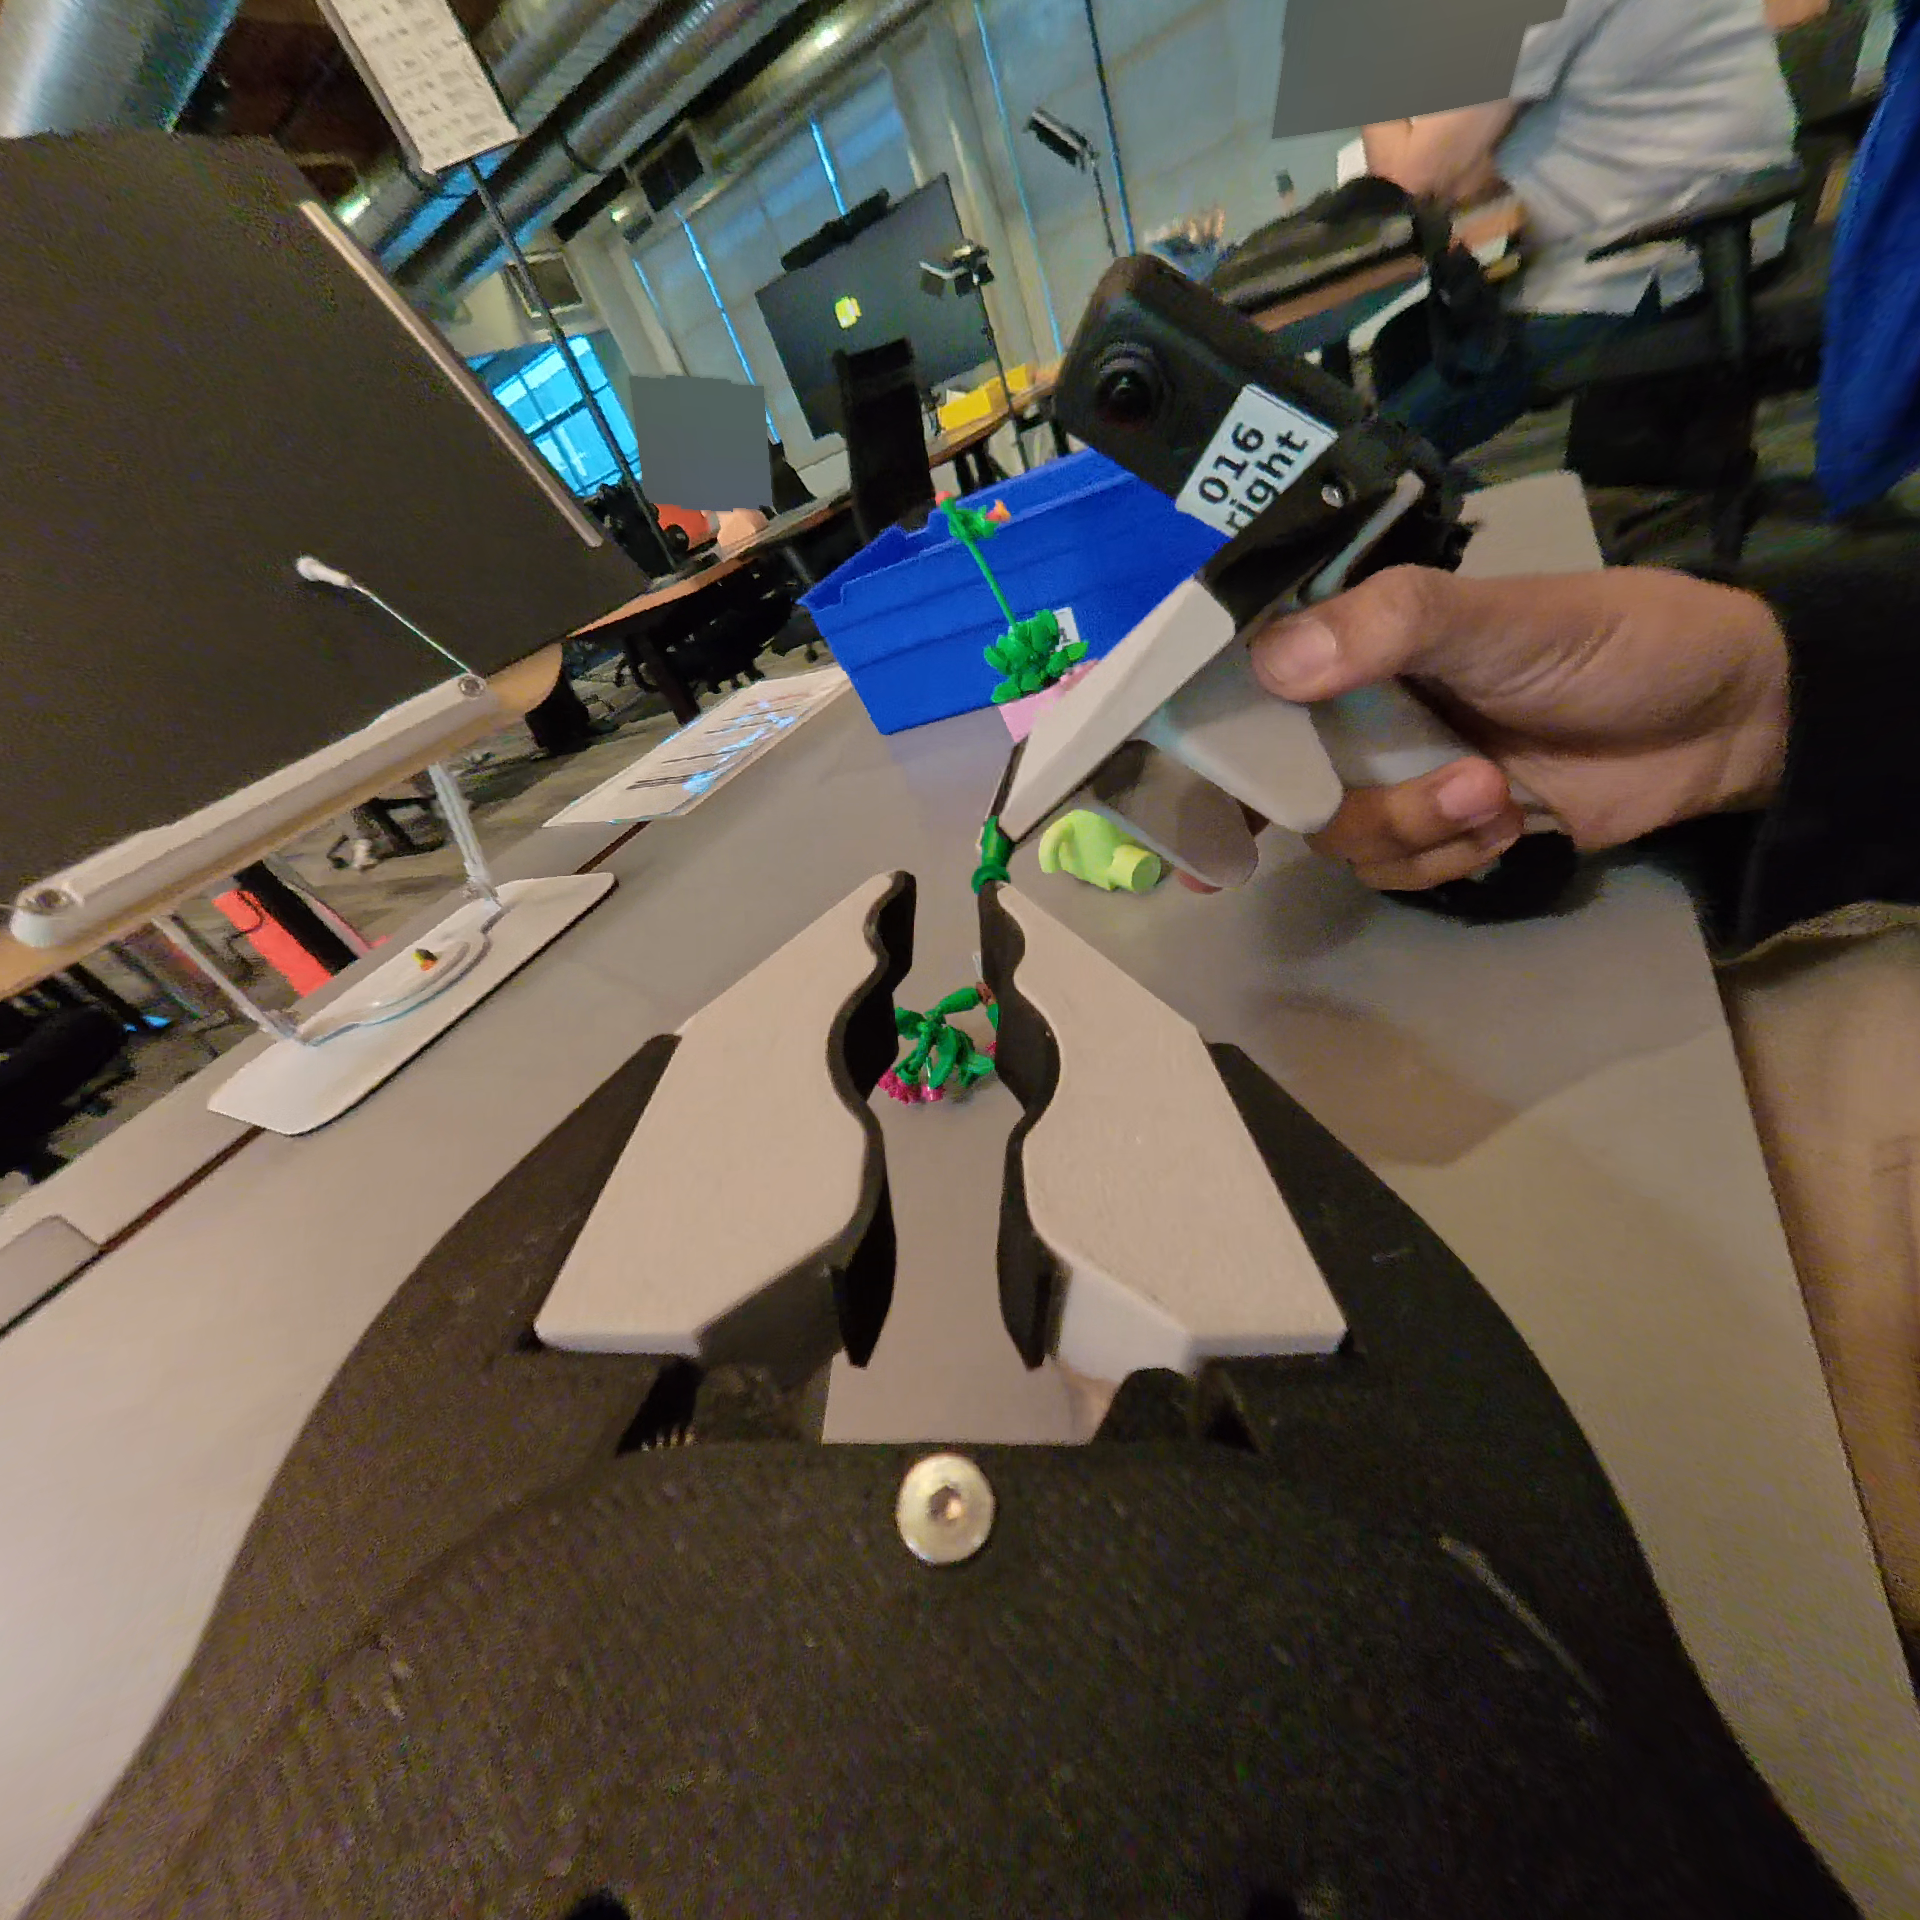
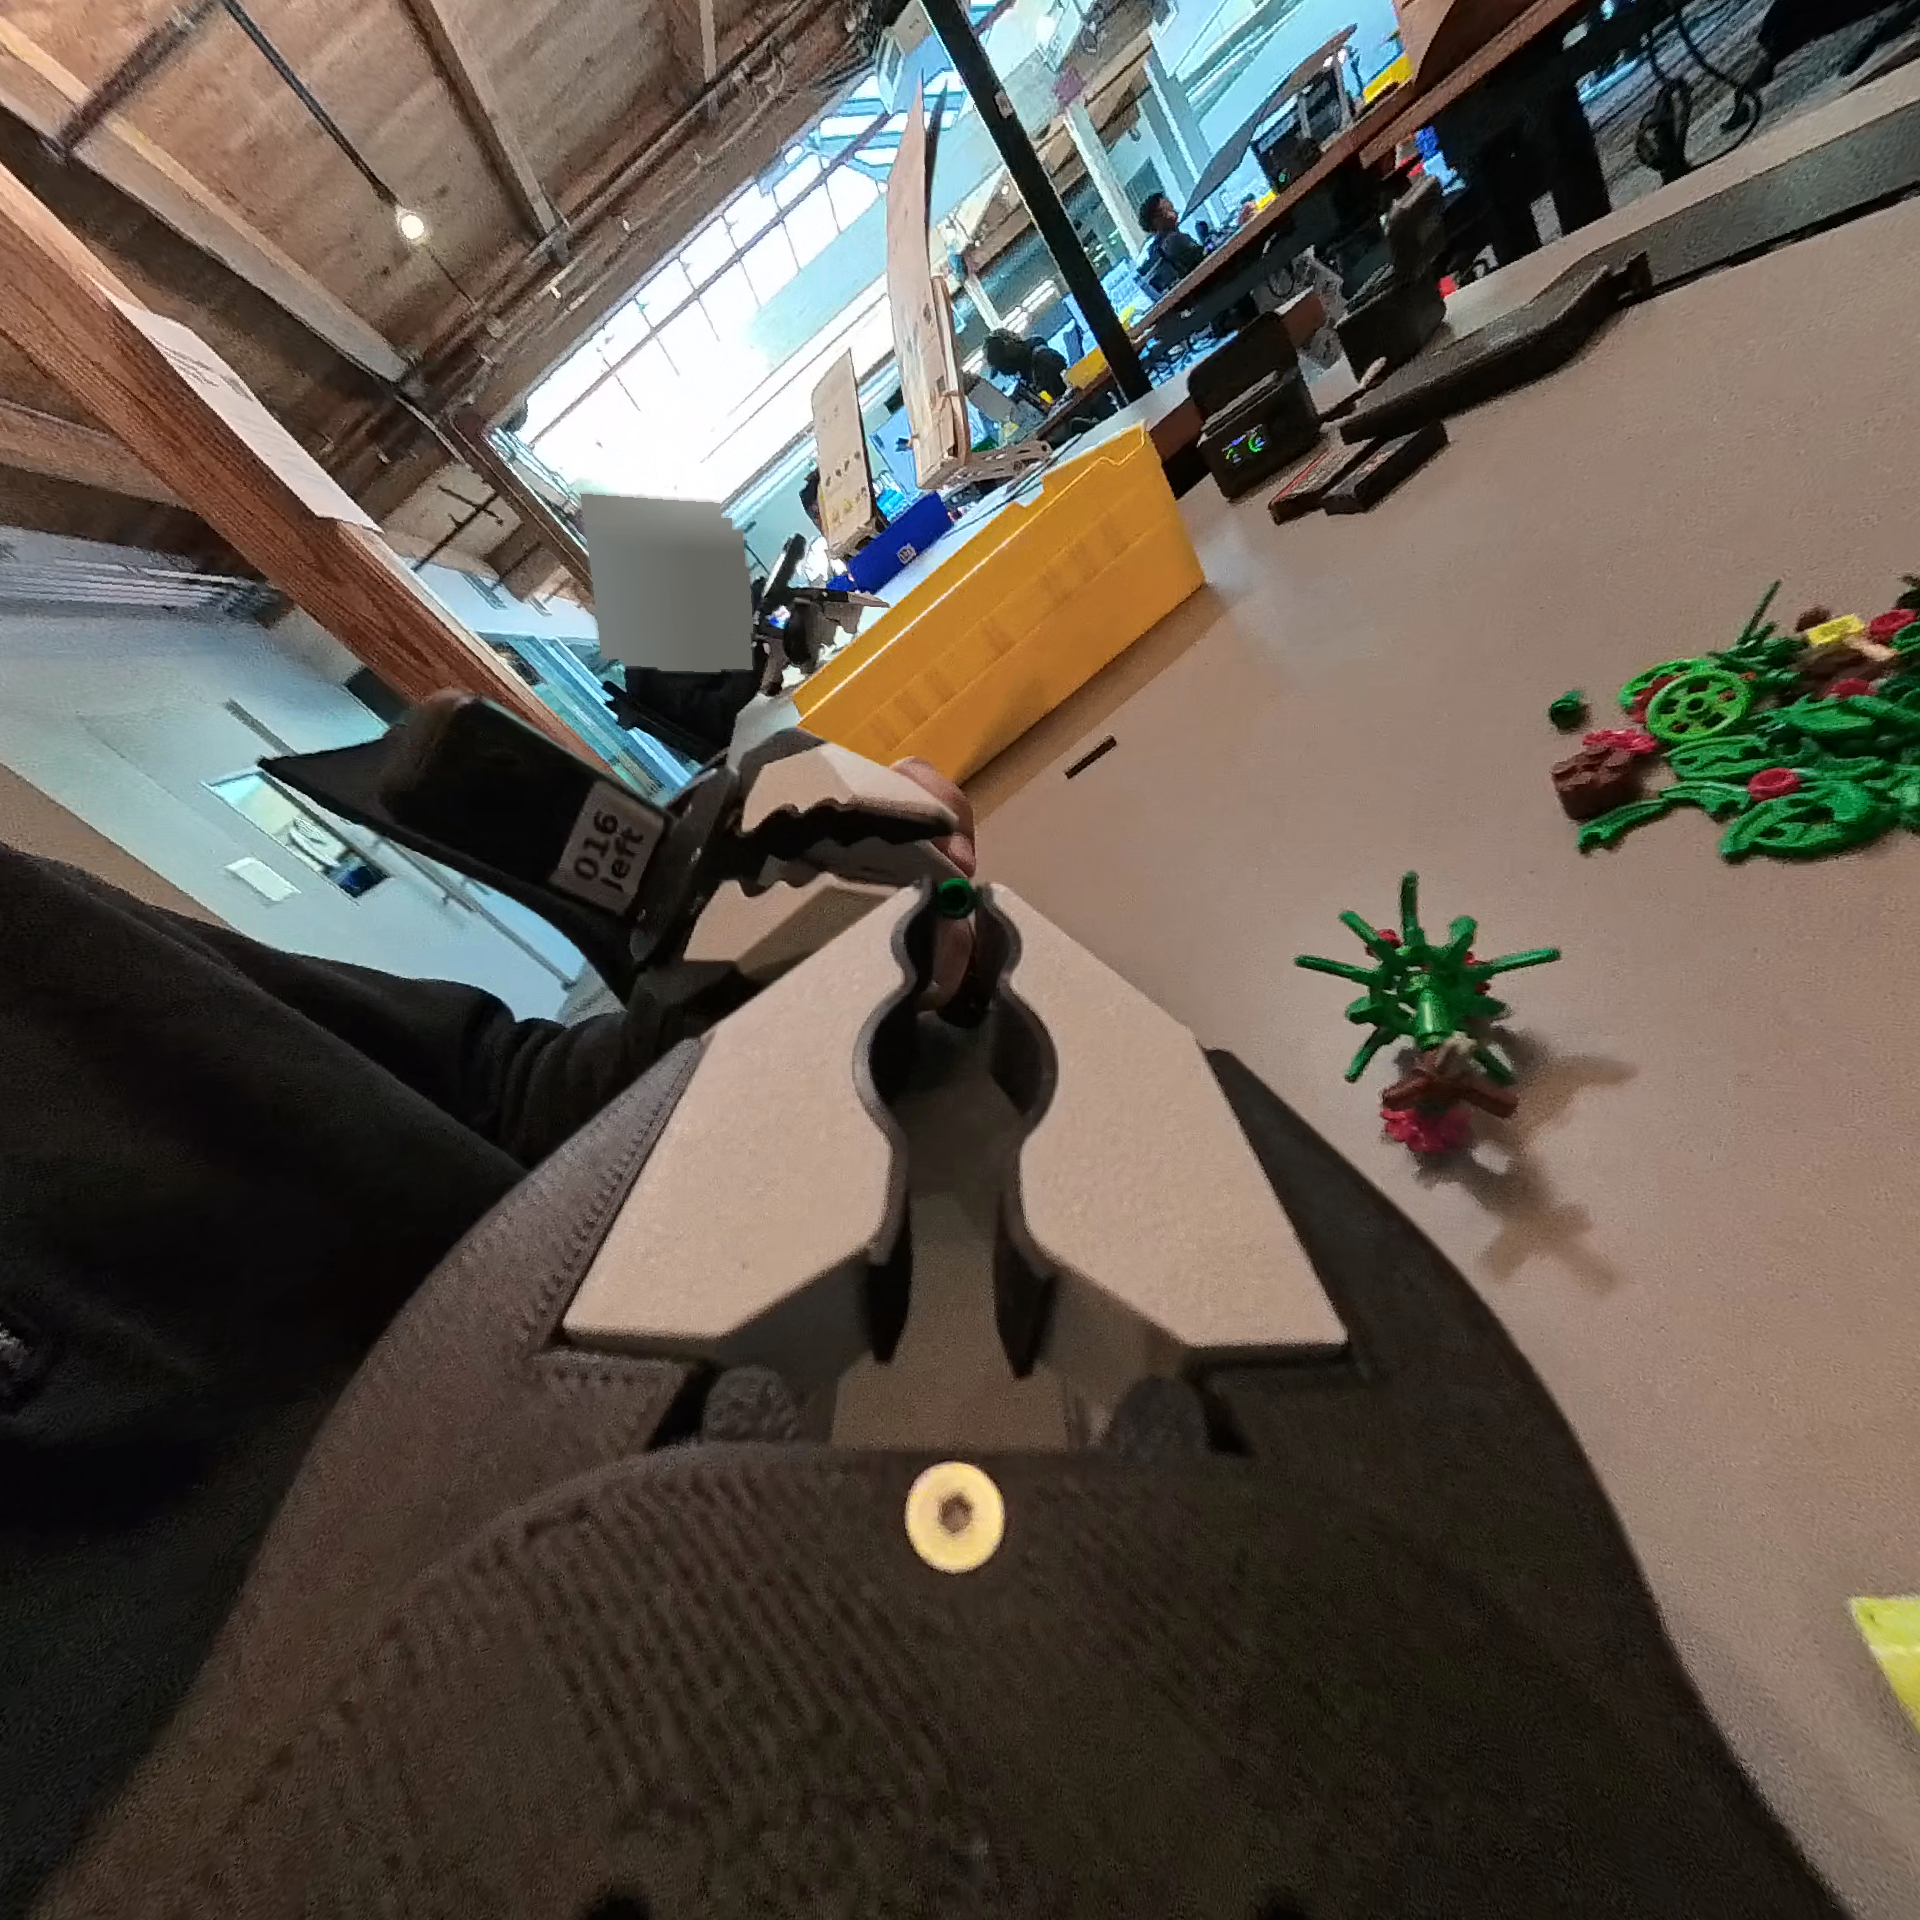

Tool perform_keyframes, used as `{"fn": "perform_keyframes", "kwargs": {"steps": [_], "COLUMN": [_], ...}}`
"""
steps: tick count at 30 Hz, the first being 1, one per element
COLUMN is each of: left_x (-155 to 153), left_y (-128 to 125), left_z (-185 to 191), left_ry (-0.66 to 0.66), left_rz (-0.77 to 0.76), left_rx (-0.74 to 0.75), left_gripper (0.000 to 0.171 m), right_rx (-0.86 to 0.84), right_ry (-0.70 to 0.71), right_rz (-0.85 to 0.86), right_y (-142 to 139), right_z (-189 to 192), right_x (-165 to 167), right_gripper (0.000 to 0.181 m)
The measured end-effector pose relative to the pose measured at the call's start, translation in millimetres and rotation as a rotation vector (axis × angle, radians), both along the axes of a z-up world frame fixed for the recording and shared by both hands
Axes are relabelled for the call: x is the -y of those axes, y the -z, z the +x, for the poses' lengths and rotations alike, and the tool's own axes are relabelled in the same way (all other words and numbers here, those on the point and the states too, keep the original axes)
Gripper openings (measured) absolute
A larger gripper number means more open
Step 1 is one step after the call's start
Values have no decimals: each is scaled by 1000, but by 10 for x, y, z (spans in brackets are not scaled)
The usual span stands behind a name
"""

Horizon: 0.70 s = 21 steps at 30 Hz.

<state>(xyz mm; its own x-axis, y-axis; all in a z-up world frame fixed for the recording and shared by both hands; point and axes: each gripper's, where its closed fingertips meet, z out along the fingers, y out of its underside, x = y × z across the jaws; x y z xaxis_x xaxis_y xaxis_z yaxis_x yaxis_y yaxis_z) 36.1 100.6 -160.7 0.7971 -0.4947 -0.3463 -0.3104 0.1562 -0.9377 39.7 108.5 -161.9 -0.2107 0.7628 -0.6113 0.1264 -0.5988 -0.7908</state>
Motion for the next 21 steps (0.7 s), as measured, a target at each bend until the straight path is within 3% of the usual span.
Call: {"fn": "perform_keyframes", "kwargs": {"steps": [12,21], "left_x": [63,47], "left_y": [21,51], "left_z": [62,68], "left_ry": [115,105], "left_rz": [-60,-78], "left_rx": [32,16], "left_gripper": [15,3], "right_rx": [-23,-21], "right_ry": [-25,-46], "right_rz": [6,4], "right_y": [-6,2], "right_z": [-27,-44], "right_x": [78,121], "right_gripper": [4,4]}}
